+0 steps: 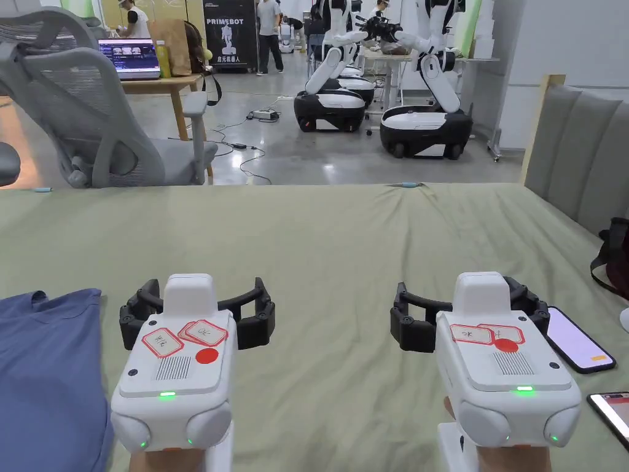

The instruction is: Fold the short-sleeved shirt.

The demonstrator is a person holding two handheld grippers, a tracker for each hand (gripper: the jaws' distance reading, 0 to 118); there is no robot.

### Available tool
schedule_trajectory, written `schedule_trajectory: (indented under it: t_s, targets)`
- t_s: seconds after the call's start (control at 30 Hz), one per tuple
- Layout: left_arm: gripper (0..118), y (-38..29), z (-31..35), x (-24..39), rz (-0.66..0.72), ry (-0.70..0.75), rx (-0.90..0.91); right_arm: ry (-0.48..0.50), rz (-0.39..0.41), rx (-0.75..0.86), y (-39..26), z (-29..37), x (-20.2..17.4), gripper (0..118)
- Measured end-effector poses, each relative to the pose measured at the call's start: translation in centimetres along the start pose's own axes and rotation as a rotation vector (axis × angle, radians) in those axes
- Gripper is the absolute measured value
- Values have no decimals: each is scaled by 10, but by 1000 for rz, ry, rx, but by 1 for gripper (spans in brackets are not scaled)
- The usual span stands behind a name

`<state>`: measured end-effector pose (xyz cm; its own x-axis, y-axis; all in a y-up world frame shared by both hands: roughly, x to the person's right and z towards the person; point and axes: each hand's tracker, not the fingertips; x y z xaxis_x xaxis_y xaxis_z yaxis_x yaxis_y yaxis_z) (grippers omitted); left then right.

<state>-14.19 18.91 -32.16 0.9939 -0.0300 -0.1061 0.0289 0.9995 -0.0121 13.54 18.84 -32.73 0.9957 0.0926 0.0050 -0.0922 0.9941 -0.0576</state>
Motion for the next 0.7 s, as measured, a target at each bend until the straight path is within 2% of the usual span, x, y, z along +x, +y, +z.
schedule_trajectory:
  t_s: [0.3, 0.6, 0.7]
  targets:
    - [118, -2, 1, 2, -11, -19, 14, 10, 12, 1, 0, 0, -2, 118]
    - [118, 0, 0, -2, 38, -30, 38, 10, 19, -2, 0, -1, -3, 118]
    - [118, -2, -2, -1, -17, -25, 32, 8, 21, -3, 1, -1, -3, 118]
